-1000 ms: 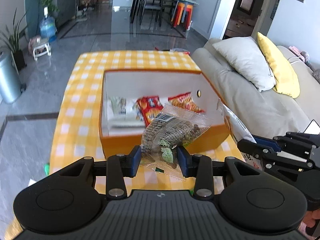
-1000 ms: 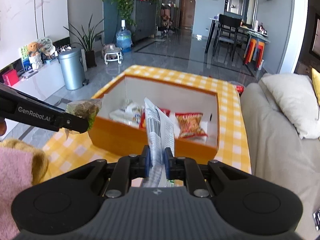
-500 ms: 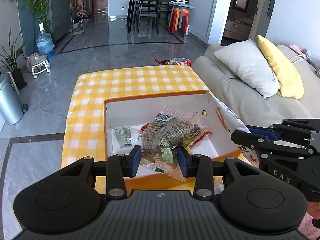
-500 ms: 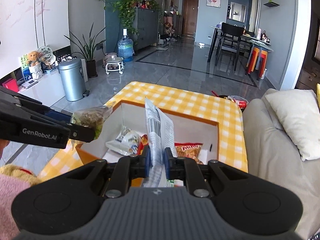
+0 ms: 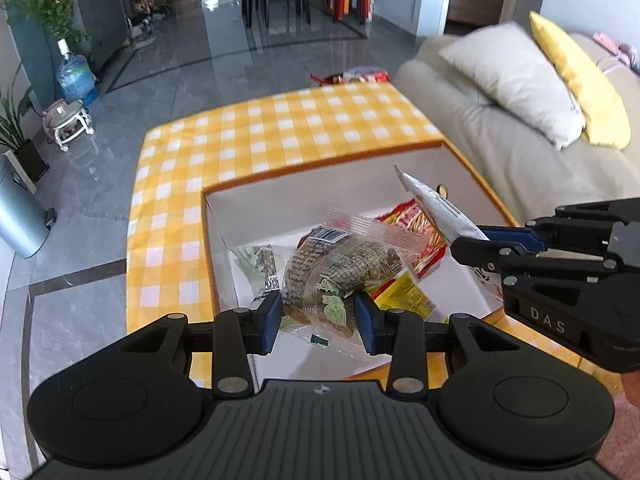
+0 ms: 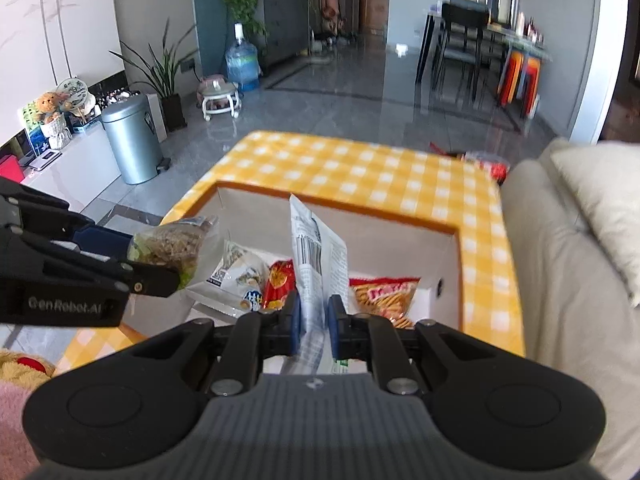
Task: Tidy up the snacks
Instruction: 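Lower both snacks into the box and open both grippers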
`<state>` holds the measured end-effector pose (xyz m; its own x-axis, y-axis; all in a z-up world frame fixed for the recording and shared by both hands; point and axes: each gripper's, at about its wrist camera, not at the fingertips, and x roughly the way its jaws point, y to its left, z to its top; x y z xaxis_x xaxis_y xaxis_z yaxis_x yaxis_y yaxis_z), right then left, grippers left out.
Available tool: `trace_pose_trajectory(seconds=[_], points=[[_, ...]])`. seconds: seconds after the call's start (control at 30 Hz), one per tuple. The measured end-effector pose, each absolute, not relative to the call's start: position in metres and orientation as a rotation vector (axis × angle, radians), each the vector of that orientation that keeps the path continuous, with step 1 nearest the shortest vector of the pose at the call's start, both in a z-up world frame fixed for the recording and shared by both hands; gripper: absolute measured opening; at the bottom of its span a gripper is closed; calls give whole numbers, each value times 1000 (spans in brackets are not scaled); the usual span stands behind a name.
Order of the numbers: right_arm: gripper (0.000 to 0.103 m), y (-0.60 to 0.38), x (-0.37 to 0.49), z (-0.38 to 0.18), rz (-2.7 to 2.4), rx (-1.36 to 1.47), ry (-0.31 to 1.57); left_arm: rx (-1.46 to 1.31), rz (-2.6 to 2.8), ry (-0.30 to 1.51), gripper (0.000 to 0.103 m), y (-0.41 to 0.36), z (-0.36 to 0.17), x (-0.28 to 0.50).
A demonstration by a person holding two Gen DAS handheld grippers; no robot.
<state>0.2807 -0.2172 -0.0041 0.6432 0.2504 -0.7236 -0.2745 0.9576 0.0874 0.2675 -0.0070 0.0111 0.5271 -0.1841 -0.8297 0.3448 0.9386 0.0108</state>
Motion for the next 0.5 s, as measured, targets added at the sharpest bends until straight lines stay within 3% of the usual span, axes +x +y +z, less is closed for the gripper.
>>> trace_pose_trajectory(seconds=[0.5], points=[[10,-206,336,-53,368,137,1045,331,-352,1142,44,-21,-34,300]])
